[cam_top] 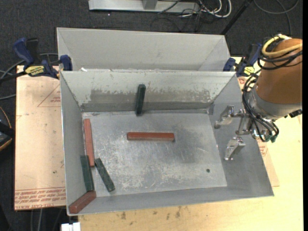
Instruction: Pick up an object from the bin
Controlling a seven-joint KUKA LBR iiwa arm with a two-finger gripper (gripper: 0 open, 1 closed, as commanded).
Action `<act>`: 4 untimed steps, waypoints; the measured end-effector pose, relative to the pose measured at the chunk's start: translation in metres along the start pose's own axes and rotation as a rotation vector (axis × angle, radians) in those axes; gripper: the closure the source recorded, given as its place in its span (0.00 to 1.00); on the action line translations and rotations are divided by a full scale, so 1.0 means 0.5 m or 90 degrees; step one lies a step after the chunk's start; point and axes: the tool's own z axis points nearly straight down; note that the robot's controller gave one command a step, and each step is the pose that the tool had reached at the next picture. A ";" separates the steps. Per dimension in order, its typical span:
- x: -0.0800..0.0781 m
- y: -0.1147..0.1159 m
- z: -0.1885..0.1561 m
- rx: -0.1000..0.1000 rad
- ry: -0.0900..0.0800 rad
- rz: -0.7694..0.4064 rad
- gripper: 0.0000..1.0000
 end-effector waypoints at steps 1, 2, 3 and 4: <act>-0.003 0.001 -0.007 0.001 -0.005 -0.002 0.00; -0.057 0.093 0.027 0.002 -0.007 0.036 0.00; -0.121 0.149 0.070 -0.001 -0.007 -0.003 0.00; -0.154 0.163 0.185 0.000 -0.009 0.011 0.00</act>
Offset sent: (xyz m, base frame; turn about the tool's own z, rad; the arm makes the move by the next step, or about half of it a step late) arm 0.0651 0.1200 -0.0410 0.1234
